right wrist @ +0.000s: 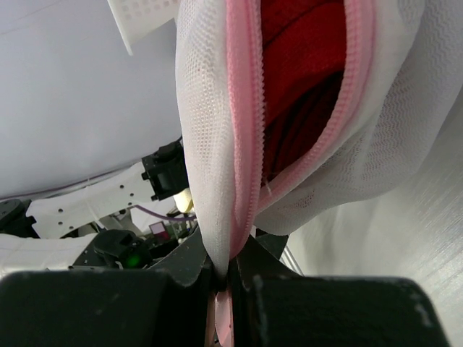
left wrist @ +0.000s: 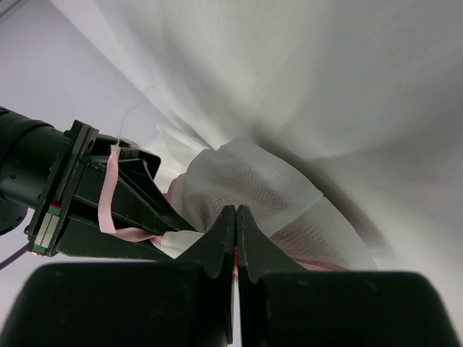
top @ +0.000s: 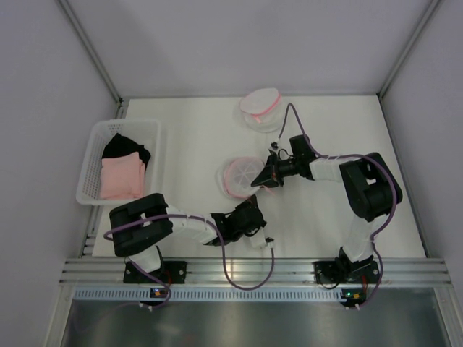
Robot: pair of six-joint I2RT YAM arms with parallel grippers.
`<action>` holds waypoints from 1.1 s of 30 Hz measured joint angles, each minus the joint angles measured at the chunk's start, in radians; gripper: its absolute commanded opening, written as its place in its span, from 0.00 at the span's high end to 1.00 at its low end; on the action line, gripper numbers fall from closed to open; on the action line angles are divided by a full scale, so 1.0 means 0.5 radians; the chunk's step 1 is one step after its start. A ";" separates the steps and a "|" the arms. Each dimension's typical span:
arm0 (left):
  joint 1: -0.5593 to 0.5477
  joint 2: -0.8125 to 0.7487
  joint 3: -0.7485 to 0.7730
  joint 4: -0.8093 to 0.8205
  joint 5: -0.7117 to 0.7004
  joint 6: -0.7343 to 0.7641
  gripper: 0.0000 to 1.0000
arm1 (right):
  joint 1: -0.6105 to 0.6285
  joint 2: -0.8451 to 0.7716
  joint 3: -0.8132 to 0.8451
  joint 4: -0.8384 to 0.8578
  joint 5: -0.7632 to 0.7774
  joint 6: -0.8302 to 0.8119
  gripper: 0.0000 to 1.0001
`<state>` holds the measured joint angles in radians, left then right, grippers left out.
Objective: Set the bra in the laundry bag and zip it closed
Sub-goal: Zip the zipper on the laundry bag.
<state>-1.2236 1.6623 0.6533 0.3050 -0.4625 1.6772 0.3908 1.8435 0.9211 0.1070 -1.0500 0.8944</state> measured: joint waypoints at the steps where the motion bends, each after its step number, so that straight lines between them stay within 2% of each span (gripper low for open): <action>1: 0.000 0.001 0.000 -0.002 -0.001 0.002 1.00 | 0.000 0.000 -0.001 0.002 -0.001 0.000 1.00; 11: -0.001 -0.024 0.002 -0.086 0.021 -0.025 1.00 | -0.018 0.000 0.013 -0.031 0.005 -0.039 1.00; 21: -0.045 -0.192 -0.003 -0.253 0.056 -0.147 1.00 | -0.058 0.076 0.152 -0.159 -0.021 -0.110 1.00; 33: -0.070 -0.416 -0.027 -0.529 0.163 -0.381 1.00 | -0.053 0.237 0.414 -0.520 -0.144 -0.345 0.99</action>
<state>-1.2587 1.4544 0.6395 0.0406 -0.3809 1.4868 0.3645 1.9621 1.1282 -0.1532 -1.1221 0.7219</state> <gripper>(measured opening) 0.015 0.039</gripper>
